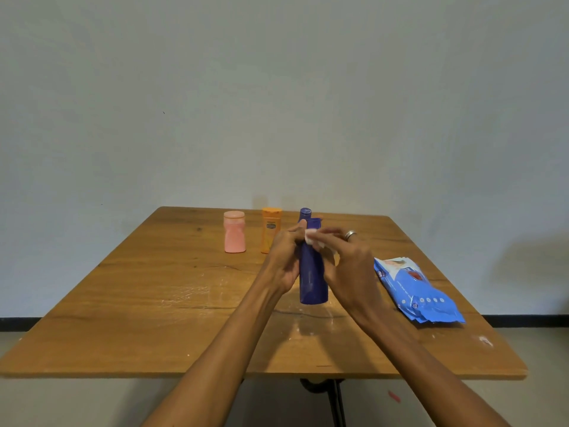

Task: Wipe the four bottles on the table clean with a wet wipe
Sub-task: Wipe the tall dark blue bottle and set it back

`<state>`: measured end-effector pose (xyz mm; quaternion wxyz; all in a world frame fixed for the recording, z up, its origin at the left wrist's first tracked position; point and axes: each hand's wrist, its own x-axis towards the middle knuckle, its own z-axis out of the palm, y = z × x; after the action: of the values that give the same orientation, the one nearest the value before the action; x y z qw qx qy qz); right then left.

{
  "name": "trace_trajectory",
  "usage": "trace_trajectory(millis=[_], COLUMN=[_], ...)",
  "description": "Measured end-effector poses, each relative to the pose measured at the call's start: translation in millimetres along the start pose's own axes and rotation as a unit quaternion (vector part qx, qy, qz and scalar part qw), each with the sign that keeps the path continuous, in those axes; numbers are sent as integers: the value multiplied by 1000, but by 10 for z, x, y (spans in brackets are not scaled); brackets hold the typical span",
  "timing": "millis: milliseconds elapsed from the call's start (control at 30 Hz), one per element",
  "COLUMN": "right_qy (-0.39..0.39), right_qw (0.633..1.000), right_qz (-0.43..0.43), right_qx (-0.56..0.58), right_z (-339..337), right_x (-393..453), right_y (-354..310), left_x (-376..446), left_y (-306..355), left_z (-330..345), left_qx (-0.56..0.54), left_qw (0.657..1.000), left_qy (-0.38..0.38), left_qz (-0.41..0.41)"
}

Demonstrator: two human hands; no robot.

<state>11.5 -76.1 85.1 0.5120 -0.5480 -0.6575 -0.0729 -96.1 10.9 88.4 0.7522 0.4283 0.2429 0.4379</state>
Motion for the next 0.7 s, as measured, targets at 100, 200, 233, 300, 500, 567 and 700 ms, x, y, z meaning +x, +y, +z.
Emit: trace_trajectory(millis=[100, 200, 233, 300, 500, 567, 700], right_qy=[-63, -86, -73, -37, 37, 31, -38], right_qw=[997, 995, 996, 999, 998, 998, 999], right_qz=[-22, -25, -17, 10, 40, 50, 34], right_qx=[-23, -44, -38, -16, -23, -8, 11], right_z=[24, 25, 26, 21, 52, 74, 84], right_x=[-265, -342, -305, -173, 128, 68, -265], right_y=[58, 119, 135, 139, 134, 109, 108], left_x=[45, 34, 24, 15, 16, 28, 36], left_y=[-20, -71, -91, -120, -113, -129, -177], left_z=[-56, -73, -63, -35, 1, -27, -90], left_qx=[-22, -23, -22, -16, -32, -34, -58], left_qw=[1000, 999, 999, 999, 998, 998, 995], left_qy=[21, 25, 27, 33, 23, 28, 39], left_qz=[-3, -22, -30, -36, -45, -46, -65])
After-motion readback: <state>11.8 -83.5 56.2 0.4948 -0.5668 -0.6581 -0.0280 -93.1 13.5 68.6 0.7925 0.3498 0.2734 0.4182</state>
